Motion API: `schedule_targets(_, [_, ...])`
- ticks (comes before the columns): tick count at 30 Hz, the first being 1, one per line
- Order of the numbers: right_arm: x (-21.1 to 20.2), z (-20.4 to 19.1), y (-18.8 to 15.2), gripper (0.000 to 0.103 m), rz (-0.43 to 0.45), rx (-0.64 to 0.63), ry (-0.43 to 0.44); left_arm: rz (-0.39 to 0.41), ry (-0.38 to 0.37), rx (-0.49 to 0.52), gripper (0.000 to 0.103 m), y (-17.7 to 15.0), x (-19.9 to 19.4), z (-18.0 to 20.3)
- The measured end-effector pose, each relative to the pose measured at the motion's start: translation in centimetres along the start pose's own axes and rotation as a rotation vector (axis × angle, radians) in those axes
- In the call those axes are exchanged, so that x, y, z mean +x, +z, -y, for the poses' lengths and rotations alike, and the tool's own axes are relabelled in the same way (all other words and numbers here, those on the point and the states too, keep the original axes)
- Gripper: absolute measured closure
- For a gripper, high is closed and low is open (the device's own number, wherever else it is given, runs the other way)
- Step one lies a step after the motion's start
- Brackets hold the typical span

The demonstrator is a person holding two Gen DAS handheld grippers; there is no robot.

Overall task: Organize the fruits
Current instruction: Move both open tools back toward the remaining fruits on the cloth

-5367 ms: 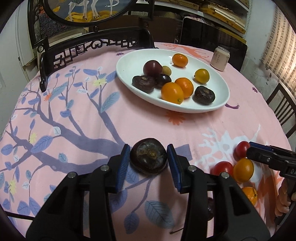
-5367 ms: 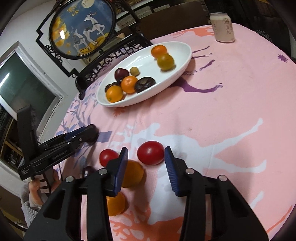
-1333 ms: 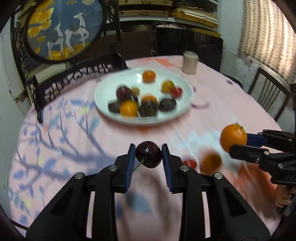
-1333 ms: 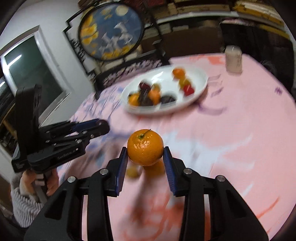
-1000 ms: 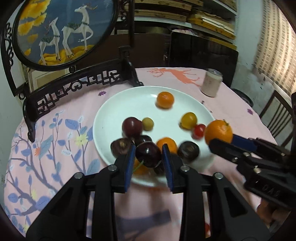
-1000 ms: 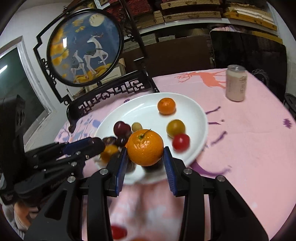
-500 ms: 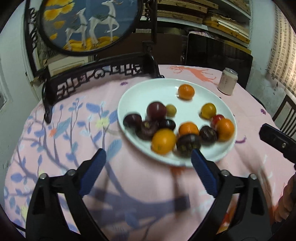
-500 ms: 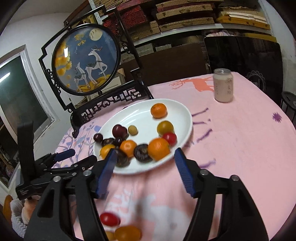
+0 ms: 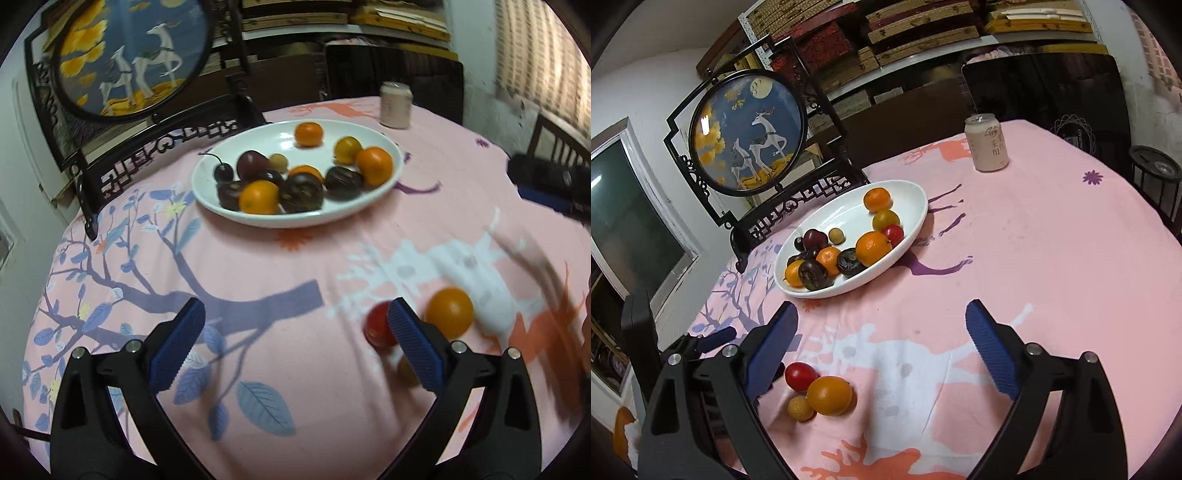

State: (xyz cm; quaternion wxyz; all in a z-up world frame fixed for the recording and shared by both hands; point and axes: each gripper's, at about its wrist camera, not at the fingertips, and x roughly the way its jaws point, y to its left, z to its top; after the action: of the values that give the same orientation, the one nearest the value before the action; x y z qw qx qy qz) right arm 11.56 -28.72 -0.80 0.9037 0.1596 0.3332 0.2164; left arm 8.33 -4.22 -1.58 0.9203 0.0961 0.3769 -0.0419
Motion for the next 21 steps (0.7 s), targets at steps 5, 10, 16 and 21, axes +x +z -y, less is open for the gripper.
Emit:
schedule_targets(5, [0.0,-0.1,0.0,0.011,-0.004,-0.01,-0.004,0.005,-0.033,0.026,0.002,-0.1,-0.1,0.6])
schedule_targets(10, [0.0,0.0,0.1,0.011,-0.002,-0.009,-0.009,0.001,-0.041,0.051,0.002,-0.2,0.0,1.3])
schedule_targets(16, [0.0,0.0,0.1,0.011,-0.003,-0.009,-0.01,-0.011,-0.012,0.076,0.002,-0.2,0.3,1.0])
schedule_targets(21, [-0.1,0.0,0.1,0.011,0.002,-0.008,-0.001,-0.004,0.144,-0.079,0.002,0.4,-0.1,-4.6])
